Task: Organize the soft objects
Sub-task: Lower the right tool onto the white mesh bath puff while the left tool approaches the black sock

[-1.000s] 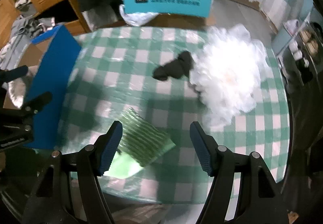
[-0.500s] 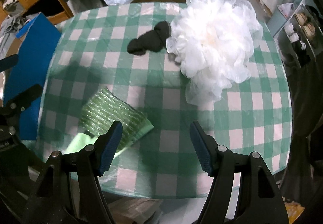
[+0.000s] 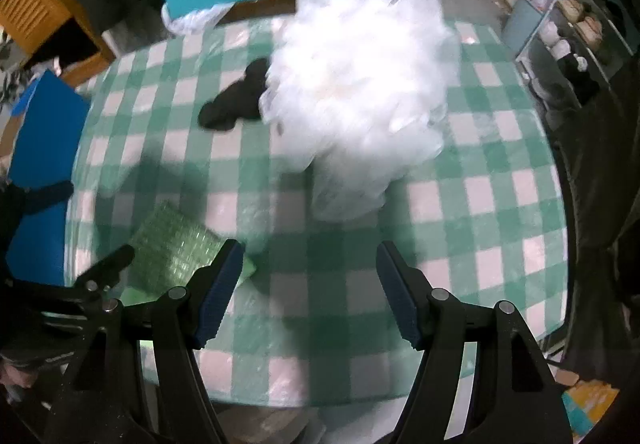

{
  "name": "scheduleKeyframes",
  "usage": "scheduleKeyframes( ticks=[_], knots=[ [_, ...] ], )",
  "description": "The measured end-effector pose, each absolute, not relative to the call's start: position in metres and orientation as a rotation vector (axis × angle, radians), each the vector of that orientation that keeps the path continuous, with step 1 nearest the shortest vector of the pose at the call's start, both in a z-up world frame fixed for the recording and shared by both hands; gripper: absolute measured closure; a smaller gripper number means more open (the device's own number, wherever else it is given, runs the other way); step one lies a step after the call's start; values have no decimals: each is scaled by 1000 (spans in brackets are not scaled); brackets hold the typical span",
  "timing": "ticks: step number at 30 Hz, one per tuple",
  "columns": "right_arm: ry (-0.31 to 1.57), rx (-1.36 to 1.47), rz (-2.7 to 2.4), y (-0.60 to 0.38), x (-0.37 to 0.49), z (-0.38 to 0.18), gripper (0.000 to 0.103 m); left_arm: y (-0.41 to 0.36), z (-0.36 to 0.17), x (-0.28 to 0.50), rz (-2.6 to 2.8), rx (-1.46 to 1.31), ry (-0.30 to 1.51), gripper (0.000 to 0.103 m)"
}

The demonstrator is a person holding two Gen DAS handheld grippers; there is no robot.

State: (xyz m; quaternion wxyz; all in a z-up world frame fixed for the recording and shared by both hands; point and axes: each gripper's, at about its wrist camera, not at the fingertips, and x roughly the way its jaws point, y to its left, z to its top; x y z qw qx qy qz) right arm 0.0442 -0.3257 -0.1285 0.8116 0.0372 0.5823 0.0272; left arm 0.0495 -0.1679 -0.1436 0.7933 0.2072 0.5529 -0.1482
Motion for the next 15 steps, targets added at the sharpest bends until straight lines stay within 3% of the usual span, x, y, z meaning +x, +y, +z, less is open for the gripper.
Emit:
scheduleKeyframes(
  ticks=[15],
  knots=[
    [1179,95,59,-351,113,-107,33,-185,-149,124,-332,380,1157,15]
  ],
)
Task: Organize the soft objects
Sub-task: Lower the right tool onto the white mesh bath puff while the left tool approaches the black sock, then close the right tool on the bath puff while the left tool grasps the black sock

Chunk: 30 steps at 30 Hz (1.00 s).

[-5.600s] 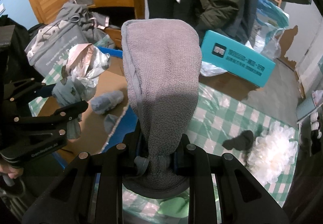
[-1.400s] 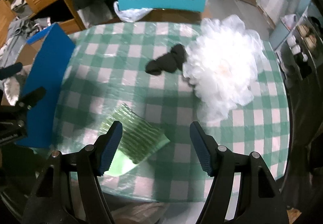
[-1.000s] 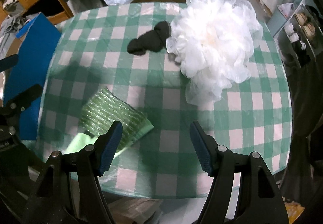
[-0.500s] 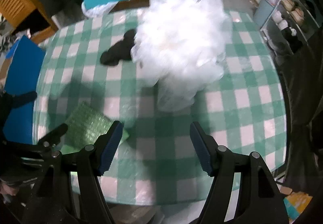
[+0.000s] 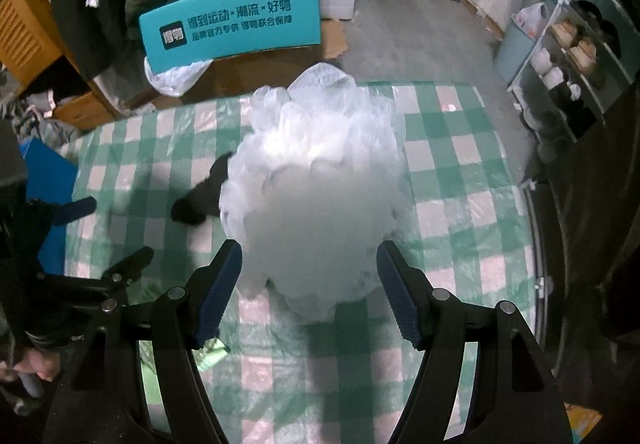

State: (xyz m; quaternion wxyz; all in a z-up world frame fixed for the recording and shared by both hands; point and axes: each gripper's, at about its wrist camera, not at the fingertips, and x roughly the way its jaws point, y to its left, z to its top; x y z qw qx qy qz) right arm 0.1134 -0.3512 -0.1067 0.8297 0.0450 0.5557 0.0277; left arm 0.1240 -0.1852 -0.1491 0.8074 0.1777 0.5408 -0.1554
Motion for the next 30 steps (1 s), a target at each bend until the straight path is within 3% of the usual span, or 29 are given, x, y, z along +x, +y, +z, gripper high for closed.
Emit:
scheduleKeyframes(
  ticks=[21,30],
  knots=[
    [1311,160,106,-345,166,-170,20,-227,-192,171,-464,405,1192,15],
    [1341,193,111,-344,170,-185,19,-239,-205,183,-477,388,1217,15]
  ],
)
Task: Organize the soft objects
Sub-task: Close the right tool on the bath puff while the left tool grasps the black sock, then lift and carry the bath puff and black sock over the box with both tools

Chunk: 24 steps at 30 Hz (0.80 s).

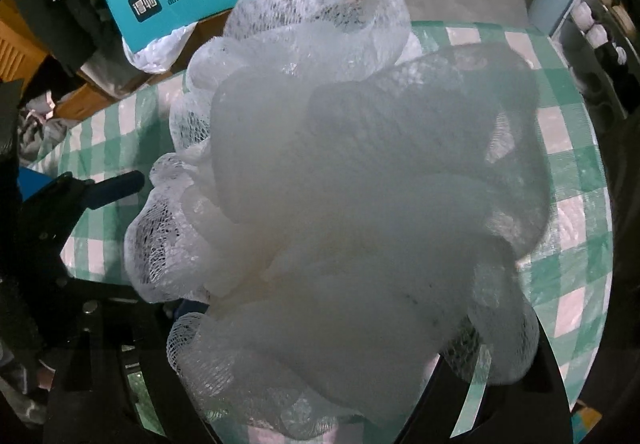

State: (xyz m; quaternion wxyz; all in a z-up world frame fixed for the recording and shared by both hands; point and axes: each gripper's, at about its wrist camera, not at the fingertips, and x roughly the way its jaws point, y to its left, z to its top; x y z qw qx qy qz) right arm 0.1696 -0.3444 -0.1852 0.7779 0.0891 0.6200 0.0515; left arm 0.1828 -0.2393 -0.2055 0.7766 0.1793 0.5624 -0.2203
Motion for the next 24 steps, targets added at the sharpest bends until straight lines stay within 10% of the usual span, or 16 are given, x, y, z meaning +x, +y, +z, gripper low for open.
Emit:
scheduleKeyframes(
  ticks=[3,9,24],
  knots=[
    [1347,201,117,-344,172,-189,19,-239,-207,183,-477,390,1211,19],
    [1348,182,114,-339,172,-193,25,-237,-202,178,-467,439,1168,64],
    [1271,39,103,-303,157,-170,55,-198,-174,156,-408,417,1143,65]
  ],
)
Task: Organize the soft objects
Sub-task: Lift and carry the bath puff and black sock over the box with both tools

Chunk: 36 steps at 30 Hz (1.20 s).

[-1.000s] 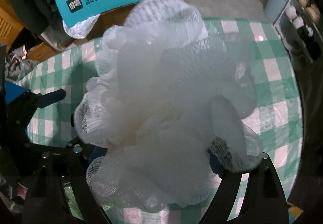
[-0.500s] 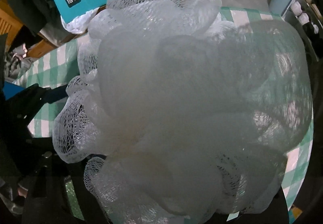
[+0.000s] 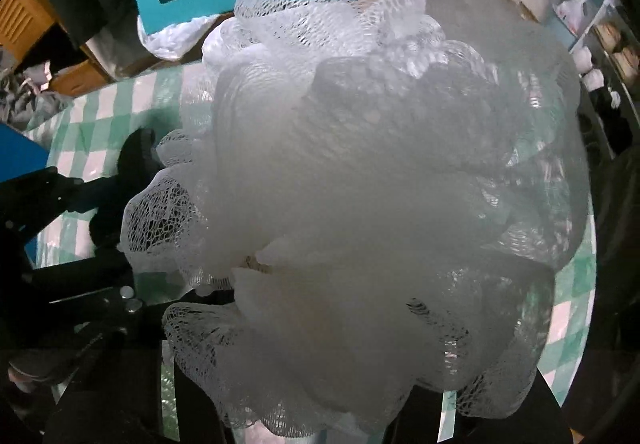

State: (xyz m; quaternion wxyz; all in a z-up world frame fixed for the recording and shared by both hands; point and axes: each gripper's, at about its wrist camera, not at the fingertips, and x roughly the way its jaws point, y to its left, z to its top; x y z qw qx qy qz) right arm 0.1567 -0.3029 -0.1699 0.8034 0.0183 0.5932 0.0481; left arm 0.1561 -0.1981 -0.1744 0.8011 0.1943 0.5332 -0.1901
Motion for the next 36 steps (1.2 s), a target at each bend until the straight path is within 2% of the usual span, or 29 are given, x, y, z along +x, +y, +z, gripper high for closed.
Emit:
scheduleKeyframes(
  ticks=[36],
  knots=[
    [1070,21,197,-253,82,-60,55,-108,-67,81,-262,323,1031,65]
  ],
)
